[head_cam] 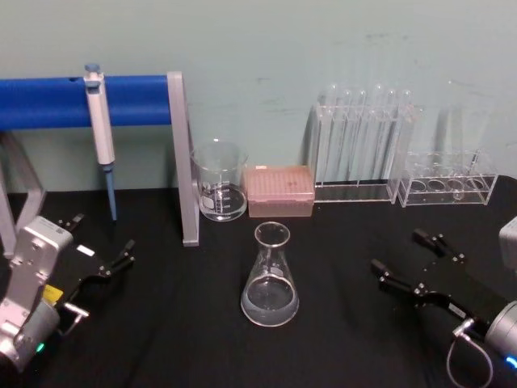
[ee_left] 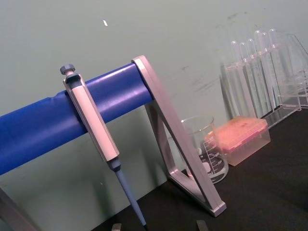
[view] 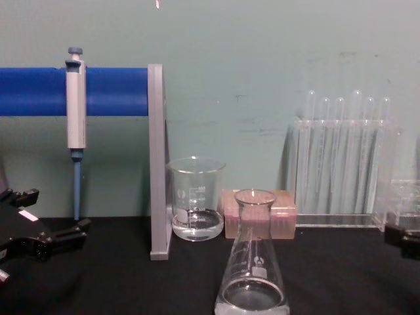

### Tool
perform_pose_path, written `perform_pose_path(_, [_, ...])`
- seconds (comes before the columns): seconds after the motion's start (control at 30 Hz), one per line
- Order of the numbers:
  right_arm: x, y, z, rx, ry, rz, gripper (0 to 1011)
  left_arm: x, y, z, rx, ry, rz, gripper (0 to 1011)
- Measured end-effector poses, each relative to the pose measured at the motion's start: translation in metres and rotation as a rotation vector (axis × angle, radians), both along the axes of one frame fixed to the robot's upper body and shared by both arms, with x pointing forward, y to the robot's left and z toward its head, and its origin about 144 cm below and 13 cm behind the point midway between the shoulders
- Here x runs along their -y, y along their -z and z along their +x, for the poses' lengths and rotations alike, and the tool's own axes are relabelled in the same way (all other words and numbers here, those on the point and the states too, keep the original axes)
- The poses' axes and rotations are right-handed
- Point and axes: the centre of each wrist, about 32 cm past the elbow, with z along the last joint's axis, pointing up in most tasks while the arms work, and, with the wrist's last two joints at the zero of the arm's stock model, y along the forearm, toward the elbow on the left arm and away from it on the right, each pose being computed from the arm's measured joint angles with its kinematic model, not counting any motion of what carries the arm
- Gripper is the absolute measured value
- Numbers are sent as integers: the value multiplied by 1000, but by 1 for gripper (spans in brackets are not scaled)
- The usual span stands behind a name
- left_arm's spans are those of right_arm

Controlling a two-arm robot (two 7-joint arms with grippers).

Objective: Grasp the erlenmeyer flask with one hand, shake it three times, then place it back.

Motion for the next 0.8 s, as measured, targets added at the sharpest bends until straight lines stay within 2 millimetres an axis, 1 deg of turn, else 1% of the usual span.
perform_pose_path(0.4, [-14,-3,7,13,-138,13,1002,0,0,0,0,0,0,1001])
perform_pose_path(0.8, [-31,1,21,8,-250,19,1003,0,0,0,0,0,0,1001])
